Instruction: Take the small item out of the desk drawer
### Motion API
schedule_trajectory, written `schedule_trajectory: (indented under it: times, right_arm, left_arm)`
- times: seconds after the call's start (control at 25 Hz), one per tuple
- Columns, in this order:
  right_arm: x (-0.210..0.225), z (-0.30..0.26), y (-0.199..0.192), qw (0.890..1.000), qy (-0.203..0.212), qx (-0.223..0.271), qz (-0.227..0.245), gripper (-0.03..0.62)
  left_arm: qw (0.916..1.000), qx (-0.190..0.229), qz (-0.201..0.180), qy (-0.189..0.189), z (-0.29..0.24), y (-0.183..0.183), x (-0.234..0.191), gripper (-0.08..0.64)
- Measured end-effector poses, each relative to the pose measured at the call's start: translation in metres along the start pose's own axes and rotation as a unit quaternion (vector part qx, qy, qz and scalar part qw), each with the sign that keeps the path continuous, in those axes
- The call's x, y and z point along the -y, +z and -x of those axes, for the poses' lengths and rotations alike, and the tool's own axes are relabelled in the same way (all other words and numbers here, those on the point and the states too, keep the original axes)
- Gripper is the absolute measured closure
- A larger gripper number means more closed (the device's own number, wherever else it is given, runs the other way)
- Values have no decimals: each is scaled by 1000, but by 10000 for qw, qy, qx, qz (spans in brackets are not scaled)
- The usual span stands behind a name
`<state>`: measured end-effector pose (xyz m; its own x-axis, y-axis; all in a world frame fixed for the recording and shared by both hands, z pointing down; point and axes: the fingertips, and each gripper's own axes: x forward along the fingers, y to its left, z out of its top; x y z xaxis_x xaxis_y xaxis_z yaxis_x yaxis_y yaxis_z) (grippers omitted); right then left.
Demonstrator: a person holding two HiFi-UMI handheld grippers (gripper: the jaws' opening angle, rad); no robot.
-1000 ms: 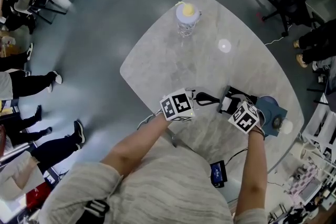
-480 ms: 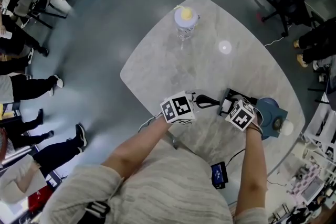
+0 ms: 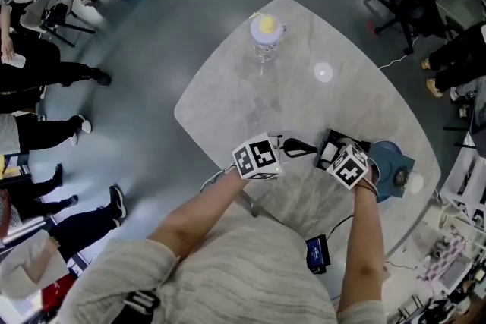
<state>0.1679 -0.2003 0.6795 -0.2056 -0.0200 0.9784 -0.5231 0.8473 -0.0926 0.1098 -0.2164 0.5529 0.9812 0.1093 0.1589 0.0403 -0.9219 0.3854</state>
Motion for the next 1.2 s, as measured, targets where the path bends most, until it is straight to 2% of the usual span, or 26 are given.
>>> schedule_trajectory:
  times: [0.12,0.24,0.36,0.44,0.6,0.76,1.0,1.2]
  right_arm:
    - [6,7,-3,9992,-349,106,-190,348]
    - [14,18,-4,9947,-773,352,-578,348]
    - [21,34,-3,9843,-1183,721,-1095,348]
    - [23,44,-5,9721,-1422,1027,-1555,348]
    - [27,65,-12,9341,-1856,1794,-2466,348]
    - [24,89,-13,8911,-2216,2508,-3065,348]
    - [17,130,-16,8289,-2677,3417,-3529,348]
    - [1,177,-14,7745,-2973,4229,-3646,348]
  left_arm:
    - [10000,-22,-41,-32,-1,3,2,540]
    - [9999,-44,-97,-67,-2,6,3,540]
    - [9998,-70,-146,-102,-4,10,4,540]
    - [9997,-81,-187,-125,-7,13,6,540]
    - [9992,-105,-326,-201,-17,19,12,540]
    - [9984,-90,-477,-281,-22,29,19,540]
    - [9967,-141,-708,-375,-30,42,28,540]
    - [9945,-91,-910,-515,-33,59,48,540]
